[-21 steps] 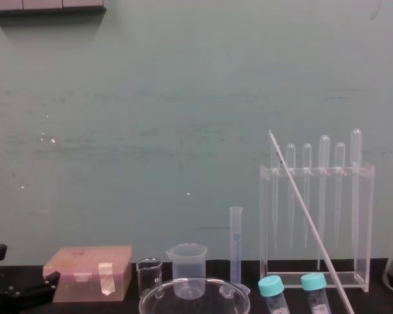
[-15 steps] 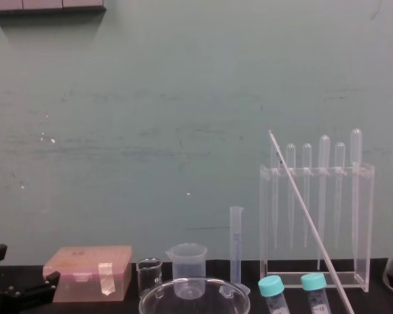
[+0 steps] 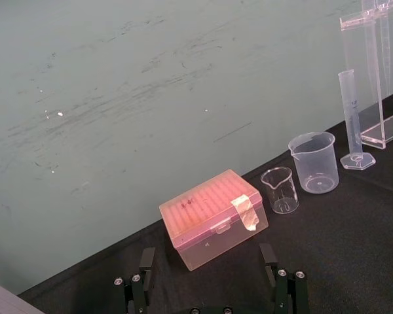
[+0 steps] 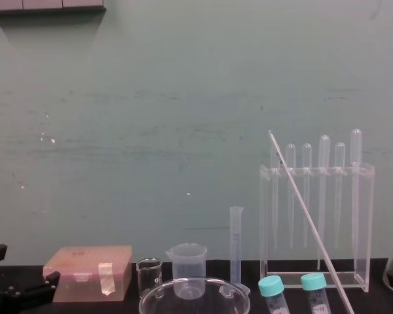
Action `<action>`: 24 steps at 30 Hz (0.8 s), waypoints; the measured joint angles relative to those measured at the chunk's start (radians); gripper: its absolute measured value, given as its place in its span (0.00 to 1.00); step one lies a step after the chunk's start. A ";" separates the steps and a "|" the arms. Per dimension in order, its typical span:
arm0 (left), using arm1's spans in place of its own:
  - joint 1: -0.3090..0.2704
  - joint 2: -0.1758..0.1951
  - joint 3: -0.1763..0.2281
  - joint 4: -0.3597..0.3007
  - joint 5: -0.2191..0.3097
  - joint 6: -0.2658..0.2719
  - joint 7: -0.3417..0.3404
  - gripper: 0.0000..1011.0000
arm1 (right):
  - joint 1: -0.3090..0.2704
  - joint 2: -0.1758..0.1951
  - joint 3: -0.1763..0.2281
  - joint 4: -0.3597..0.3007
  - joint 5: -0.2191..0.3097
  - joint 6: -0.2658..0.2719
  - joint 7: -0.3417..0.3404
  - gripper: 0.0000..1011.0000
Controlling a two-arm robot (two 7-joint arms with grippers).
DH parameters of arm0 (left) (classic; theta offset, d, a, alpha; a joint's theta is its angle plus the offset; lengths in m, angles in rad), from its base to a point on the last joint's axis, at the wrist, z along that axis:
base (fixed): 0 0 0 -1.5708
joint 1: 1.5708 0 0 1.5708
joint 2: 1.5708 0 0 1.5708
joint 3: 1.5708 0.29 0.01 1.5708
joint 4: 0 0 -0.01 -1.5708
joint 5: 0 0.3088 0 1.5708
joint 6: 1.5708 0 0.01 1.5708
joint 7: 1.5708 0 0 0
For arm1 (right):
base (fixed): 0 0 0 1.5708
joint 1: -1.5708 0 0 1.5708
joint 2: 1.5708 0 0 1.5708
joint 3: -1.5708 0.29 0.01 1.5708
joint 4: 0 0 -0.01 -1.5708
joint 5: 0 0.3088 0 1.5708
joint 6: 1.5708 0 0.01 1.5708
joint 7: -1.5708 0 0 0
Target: Hold the thermometer with one hand and immerse one end into the beaker, then reinsert it into the test tube rack.
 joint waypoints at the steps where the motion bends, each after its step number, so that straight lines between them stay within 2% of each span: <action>1: 0.000 0.000 0.000 0.000 0.000 0.000 0.000 1.00 | 0.000 0.000 0.000 0.000 0.000 0.000 0.000 0.99; 24: 0.000 0.000 0.000 0.000 0.000 0.000 0.000 1.00 | 0.000 0.000 0.000 0.000 0.000 0.000 0.000 0.99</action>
